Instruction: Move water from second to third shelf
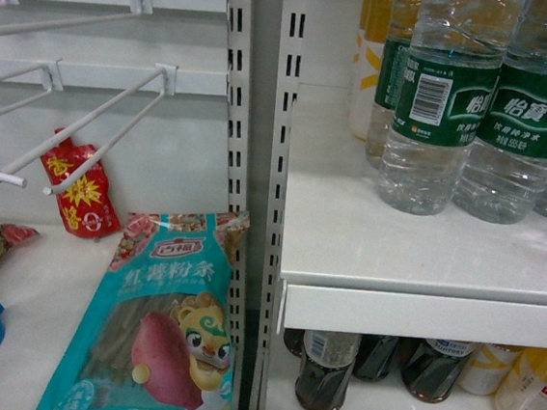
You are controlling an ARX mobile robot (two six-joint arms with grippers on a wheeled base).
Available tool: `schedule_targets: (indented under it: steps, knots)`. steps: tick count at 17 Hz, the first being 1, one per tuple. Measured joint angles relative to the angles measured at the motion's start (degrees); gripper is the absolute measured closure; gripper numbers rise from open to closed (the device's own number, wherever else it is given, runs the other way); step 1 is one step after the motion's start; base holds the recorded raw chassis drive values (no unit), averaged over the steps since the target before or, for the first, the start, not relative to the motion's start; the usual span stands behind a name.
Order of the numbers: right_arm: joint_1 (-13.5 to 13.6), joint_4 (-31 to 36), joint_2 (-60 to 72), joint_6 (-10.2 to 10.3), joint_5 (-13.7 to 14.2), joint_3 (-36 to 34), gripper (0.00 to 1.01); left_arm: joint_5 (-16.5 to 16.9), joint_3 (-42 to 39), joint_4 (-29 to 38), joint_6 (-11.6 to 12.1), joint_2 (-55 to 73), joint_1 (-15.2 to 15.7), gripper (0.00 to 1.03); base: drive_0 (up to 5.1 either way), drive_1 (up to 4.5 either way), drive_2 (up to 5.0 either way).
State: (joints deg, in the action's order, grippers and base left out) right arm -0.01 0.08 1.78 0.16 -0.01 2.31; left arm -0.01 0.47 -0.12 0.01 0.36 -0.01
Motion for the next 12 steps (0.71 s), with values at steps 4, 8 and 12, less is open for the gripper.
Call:
schedule_targets:
  steps: [4, 8, 12]
  knots:
    - [0.00, -0.39, -1.55, -0.02, -0.02, -1.57, 0.99, -0.02, 0.00, -0.07, 0.00, 0.00, 0.00, 0.05, 0.0, 0.00, 0.0]
    - [0.00, -0.28, -1.55, -0.02, -0.02, -1.57, 0.99, -0.02, 0.00, -0.07, -0.02, 0.00, 0.00, 0.05, 0.0, 0.00, 0.0]
    - [0.00, -0.28, -1.55, -0.04, 0.00, -1.57, 0.31, -0.02, 0.00, -0.07, 0.00, 0.00, 0.00, 0.05, 0.0, 0.00, 0.0]
